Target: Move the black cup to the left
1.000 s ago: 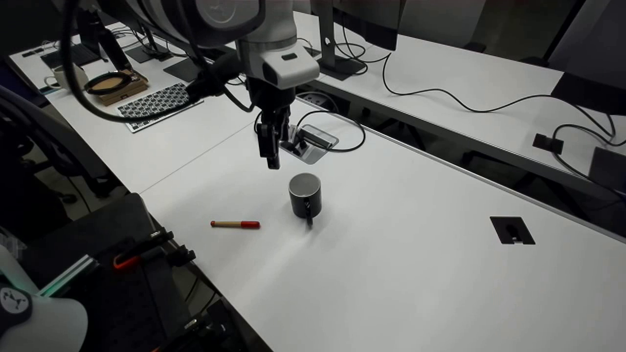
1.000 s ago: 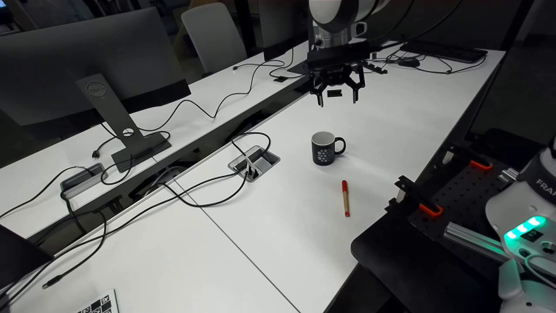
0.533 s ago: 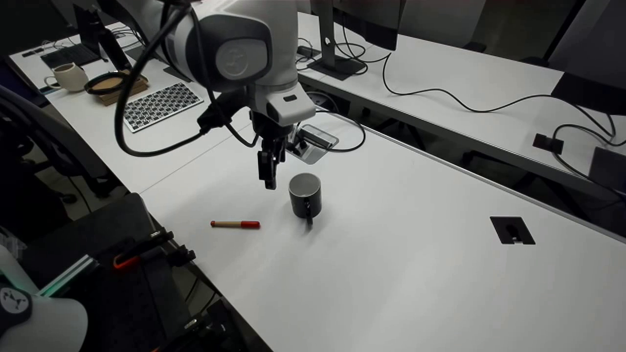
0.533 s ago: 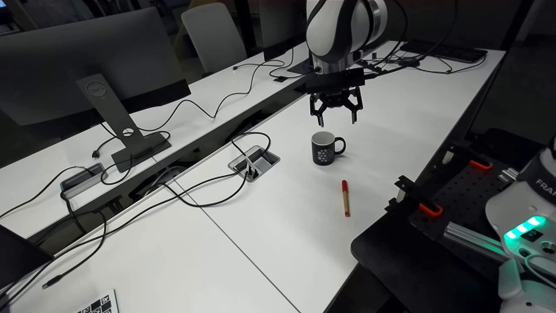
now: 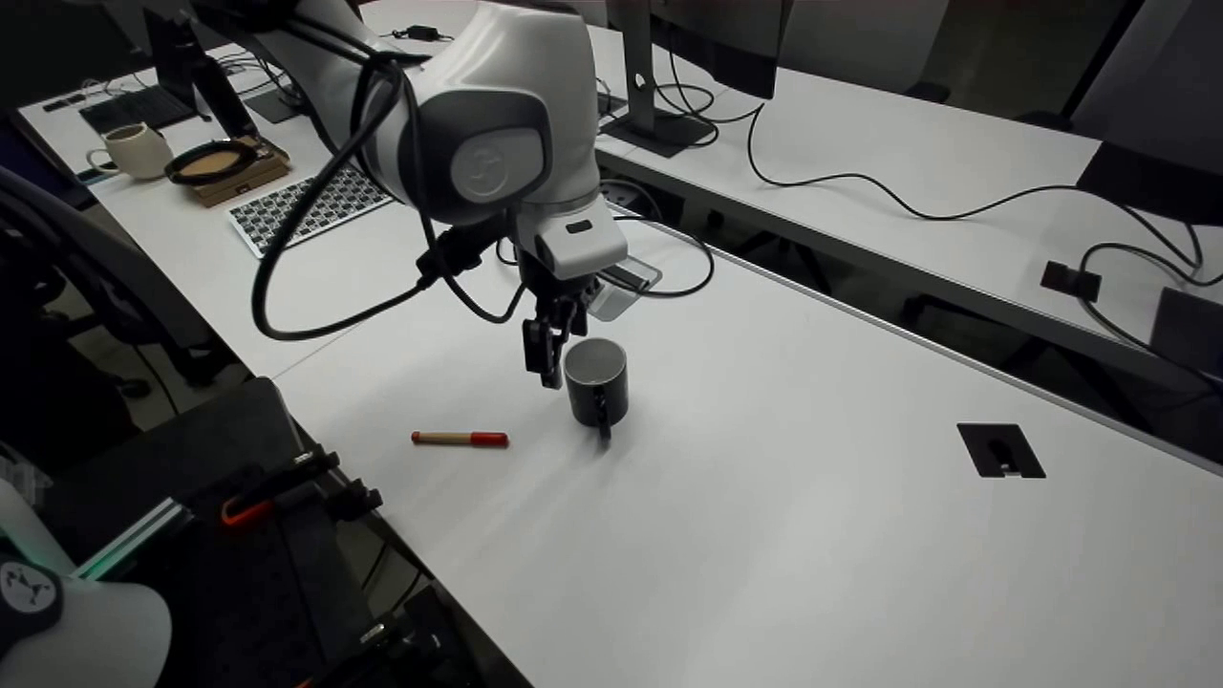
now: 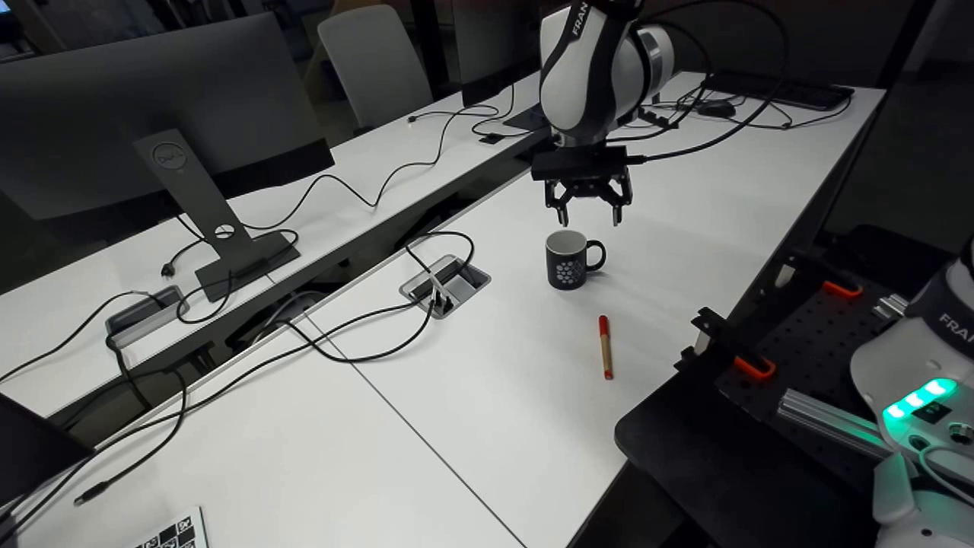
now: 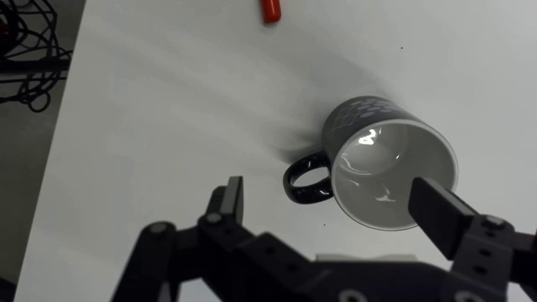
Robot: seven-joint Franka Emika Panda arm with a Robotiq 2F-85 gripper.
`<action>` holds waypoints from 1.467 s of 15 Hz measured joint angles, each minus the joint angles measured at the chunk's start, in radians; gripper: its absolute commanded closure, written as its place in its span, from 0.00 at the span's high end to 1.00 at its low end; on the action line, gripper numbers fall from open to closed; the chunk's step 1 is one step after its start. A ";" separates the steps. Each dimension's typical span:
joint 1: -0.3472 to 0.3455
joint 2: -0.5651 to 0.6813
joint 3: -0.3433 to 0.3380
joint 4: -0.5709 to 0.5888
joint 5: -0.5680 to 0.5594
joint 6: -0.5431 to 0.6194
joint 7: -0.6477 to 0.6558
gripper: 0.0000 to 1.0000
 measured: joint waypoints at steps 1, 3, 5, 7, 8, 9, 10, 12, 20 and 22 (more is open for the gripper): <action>0.013 0.010 -0.011 0.005 0.000 0.003 0.014 1.00; 0.030 0.024 -0.024 0.010 -0.001 0.003 0.031 1.00; 0.037 0.030 -0.029 0.013 -0.001 0.003 0.035 1.00; 0.039 0.031 -0.031 0.015 -0.001 0.003 0.035 1.00; 0.039 0.031 -0.031 0.015 0.001 0.003 0.035 1.00; 0.039 0.031 -0.033 0.014 0.002 0.008 0.035 1.00; 0.037 0.031 -0.033 0.012 0.005 0.021 0.035 1.00; 0.037 0.037 -0.033 0.007 0.006 0.042 0.035 1.00; 0.039 0.116 -0.020 0.009 0.030 0.086 0.034 1.00; 0.041 0.132 -0.018 0.012 0.034 0.099 0.034 1.00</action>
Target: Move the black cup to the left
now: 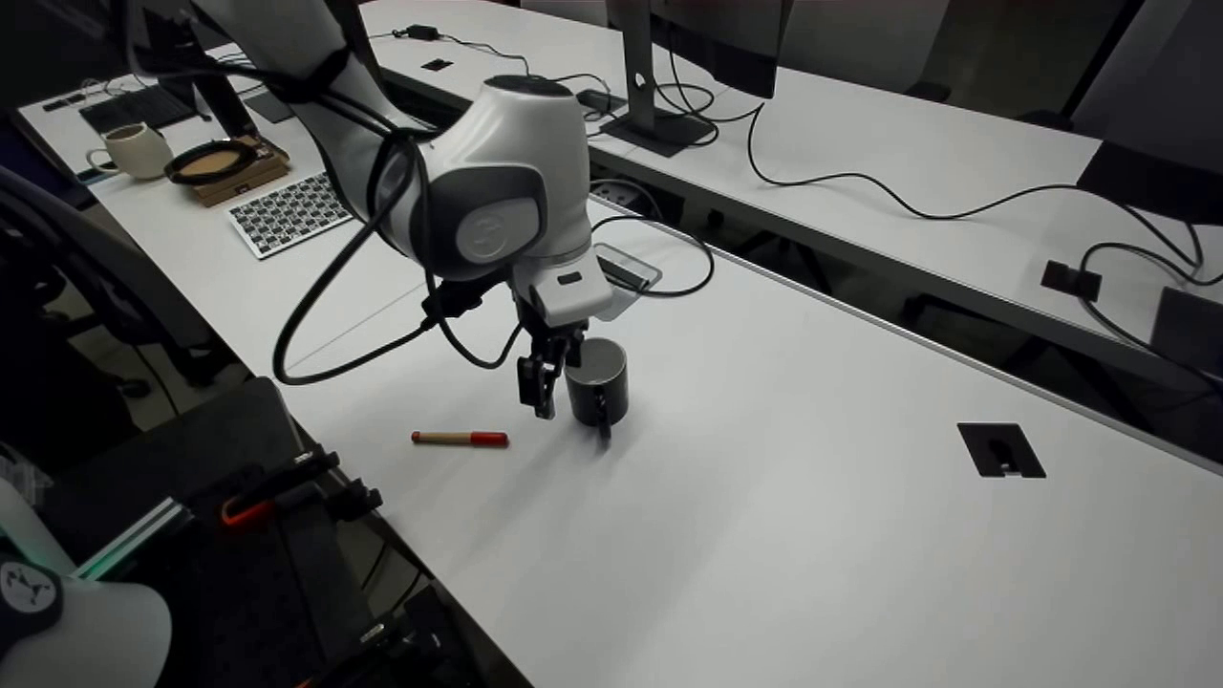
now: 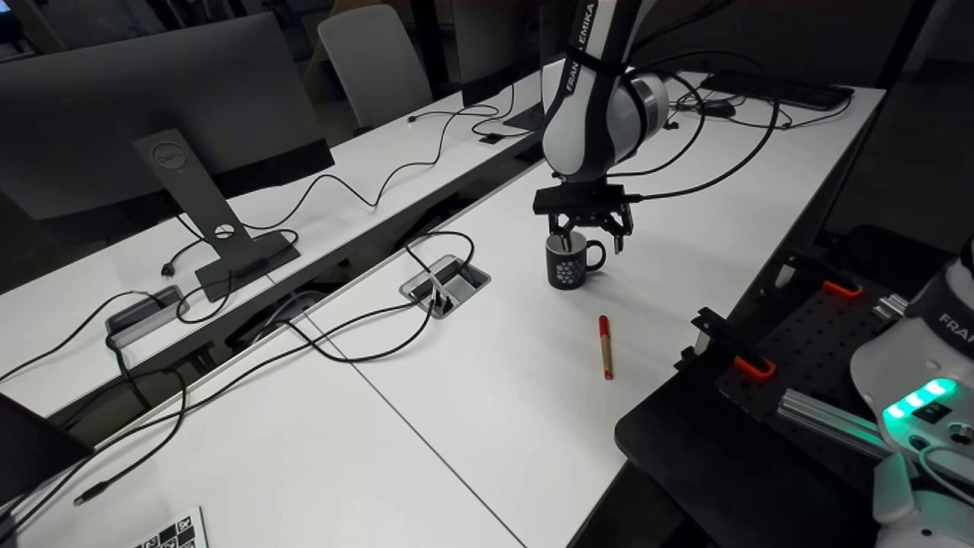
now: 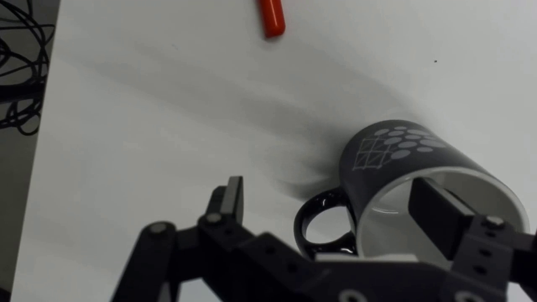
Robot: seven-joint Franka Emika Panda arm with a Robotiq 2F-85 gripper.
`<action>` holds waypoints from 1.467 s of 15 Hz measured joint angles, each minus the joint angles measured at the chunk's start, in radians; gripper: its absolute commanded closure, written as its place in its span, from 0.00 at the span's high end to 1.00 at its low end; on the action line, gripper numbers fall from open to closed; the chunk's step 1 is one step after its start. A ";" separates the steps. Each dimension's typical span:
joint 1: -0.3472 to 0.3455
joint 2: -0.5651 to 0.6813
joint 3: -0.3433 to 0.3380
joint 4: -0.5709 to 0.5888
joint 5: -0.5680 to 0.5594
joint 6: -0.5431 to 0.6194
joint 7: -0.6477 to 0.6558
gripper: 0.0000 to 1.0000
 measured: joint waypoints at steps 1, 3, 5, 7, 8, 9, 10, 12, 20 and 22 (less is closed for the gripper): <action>0.002 0.007 0.000 0.003 0.002 0.006 0.000 1.00; 0.005 0.019 0.000 0.010 0.006 0.014 0.000 1.00; 0.008 0.029 0.000 0.017 0.011 0.018 0.000 0.82; 0.010 0.038 0.000 0.025 0.016 0.018 0.000 0.66; 0.011 0.042 0.000 0.029 0.021 0.019 0.000 0.56; 0.012 0.044 0.000 0.032 0.026 0.019 0.000 0.50; 0.012 0.047 0.000 0.036 0.030 0.019 0.000 0.43; 0.012 0.052 0.000 0.042 0.035 0.019 0.000 0.27; 0.014 0.060 0.000 0.055 0.050 0.020 -0.001 0.03; 0.014 0.060 0.000 0.055 0.053 0.020 -0.001 0.03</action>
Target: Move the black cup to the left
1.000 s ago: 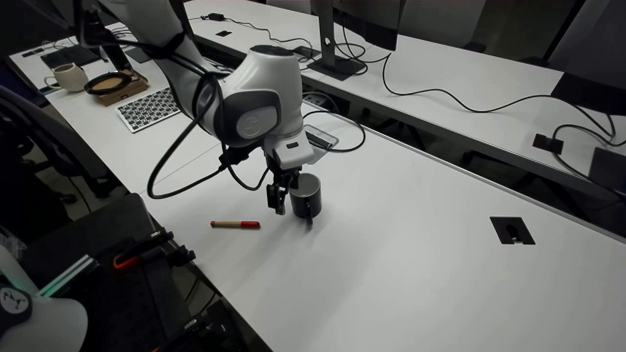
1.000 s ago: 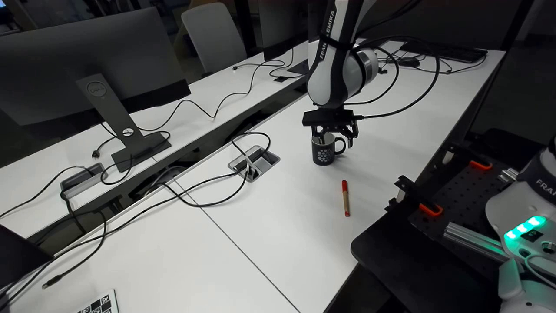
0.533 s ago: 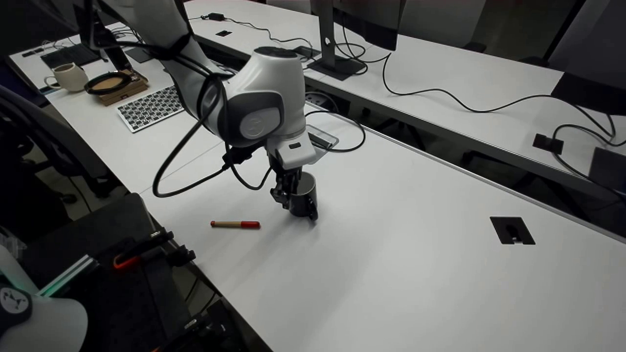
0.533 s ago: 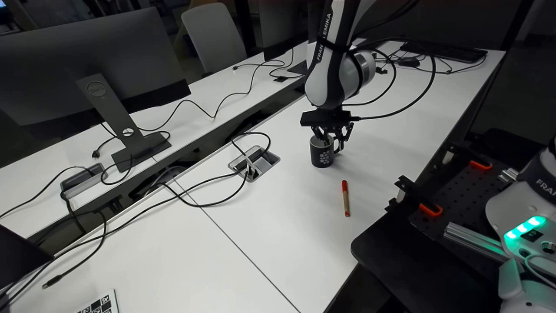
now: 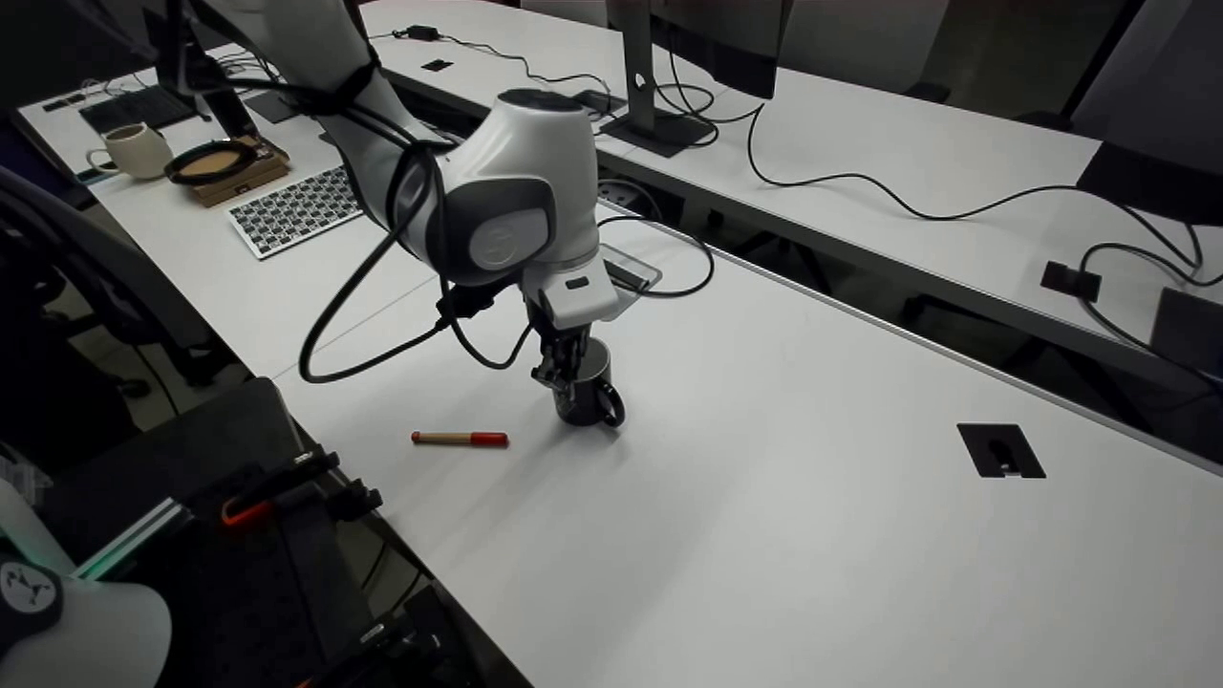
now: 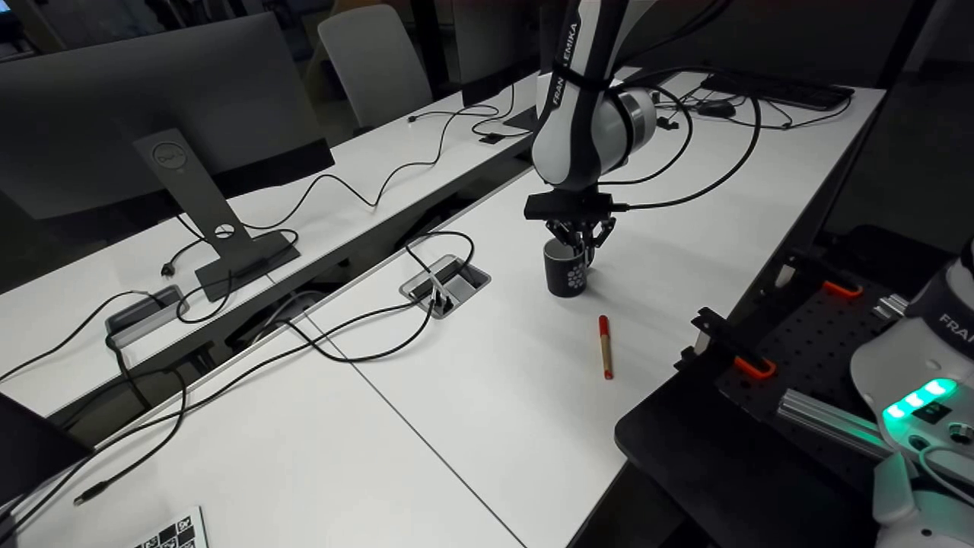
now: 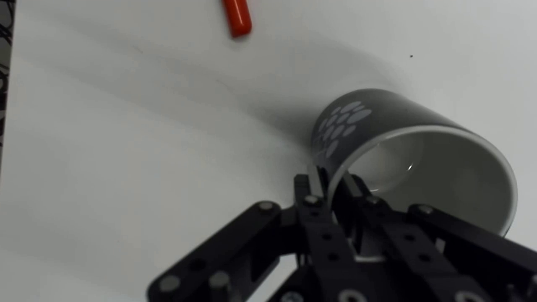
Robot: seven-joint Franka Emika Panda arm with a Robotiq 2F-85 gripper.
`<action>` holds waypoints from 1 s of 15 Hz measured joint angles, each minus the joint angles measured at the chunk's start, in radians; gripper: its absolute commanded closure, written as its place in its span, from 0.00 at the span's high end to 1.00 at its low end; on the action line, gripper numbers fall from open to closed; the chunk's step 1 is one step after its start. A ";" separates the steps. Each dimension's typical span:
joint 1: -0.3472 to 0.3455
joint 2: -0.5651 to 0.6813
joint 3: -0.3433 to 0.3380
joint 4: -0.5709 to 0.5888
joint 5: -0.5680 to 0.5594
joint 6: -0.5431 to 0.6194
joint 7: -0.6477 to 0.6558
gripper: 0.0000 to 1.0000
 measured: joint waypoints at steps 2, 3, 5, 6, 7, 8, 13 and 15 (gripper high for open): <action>0.000 0.000 0.000 0.000 0.001 0.000 -0.001 0.03; 0.000 0.000 0.000 0.000 0.003 0.000 -0.003 0.03; 0.000 -0.002 0.001 0.000 0.003 0.001 -0.011 0.03; -0.001 -0.003 0.003 0.000 0.004 0.006 -0.018 0.03; -0.004 -0.004 0.007 0.000 0.006 0.014 -0.027 0.03; -0.007 -0.005 0.013 0.000 0.011 0.023 -0.041 0.03; -0.026 -0.016 0.064 -0.002 0.035 0.071 -0.144 0.03; -0.027 -0.034 0.082 -0.005 0.037 0.080 -0.194 0.03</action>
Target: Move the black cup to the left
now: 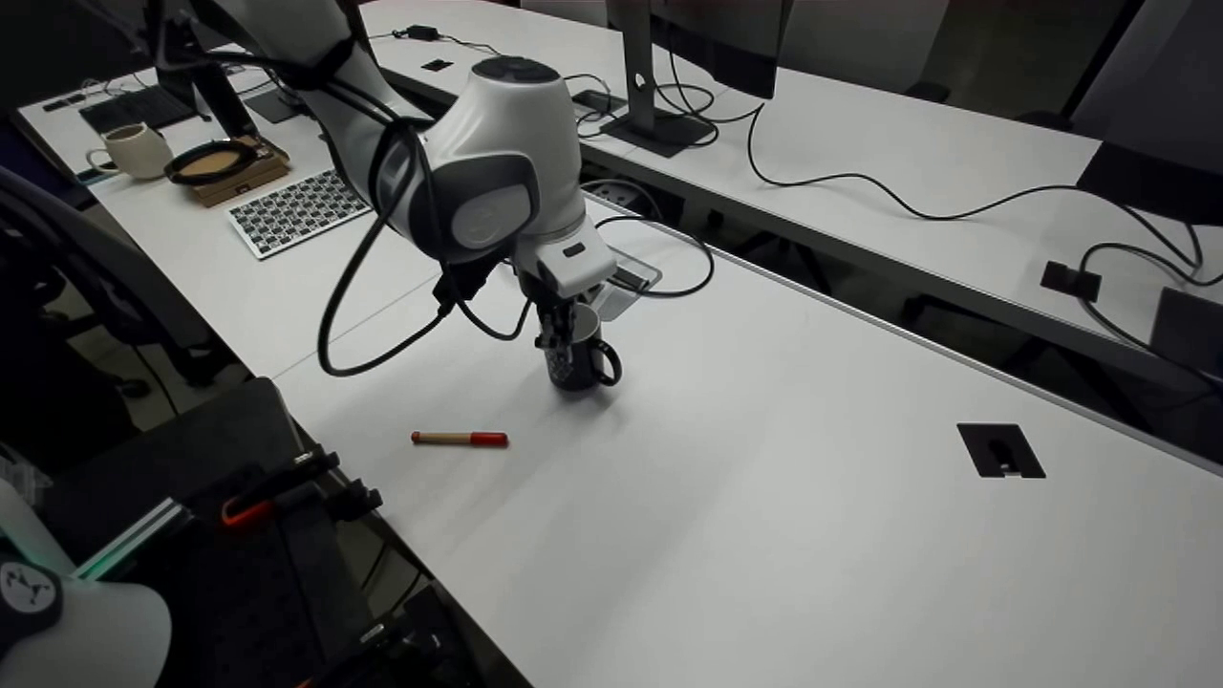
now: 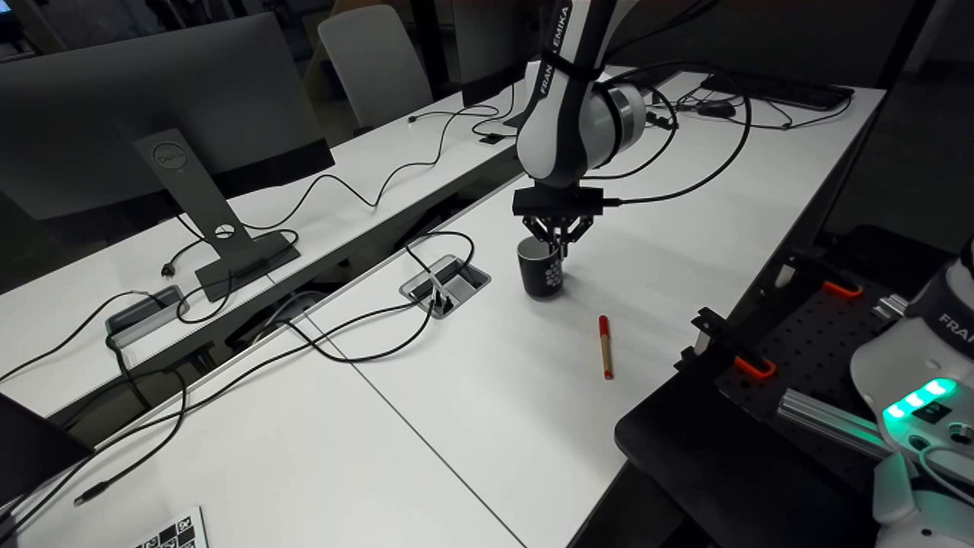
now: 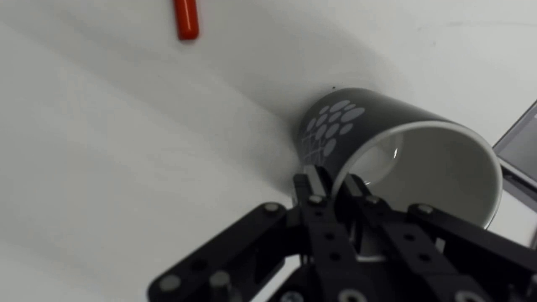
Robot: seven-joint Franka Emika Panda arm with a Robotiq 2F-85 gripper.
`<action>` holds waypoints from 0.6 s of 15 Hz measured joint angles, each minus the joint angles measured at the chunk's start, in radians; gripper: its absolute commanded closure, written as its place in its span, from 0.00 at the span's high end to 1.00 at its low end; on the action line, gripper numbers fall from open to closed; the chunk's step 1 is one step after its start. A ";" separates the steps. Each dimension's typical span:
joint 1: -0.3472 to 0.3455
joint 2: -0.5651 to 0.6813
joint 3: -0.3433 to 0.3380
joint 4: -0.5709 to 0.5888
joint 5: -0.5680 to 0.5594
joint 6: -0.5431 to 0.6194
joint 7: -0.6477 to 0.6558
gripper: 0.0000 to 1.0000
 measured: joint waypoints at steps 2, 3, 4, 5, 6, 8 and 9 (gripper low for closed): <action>-0.002 -0.023 0.023 -0.003 0.002 0.001 -0.061 0.03; -0.002 -0.034 0.035 -0.004 0.002 0.001 -0.096 0.03; -0.001 -0.045 0.046 -0.005 0.002 0.000 -0.132 0.03; 0.002 -0.055 0.056 -0.006 0.000 -0.002 -0.173 0.03; 0.007 -0.063 0.064 -0.006 -0.001 -0.005 -0.212 0.03; 0.027 -0.075 0.074 -0.006 -0.005 -0.022 -0.286 0.03; 0.041 -0.078 0.077 -0.006 -0.008 -0.031 -0.319 0.03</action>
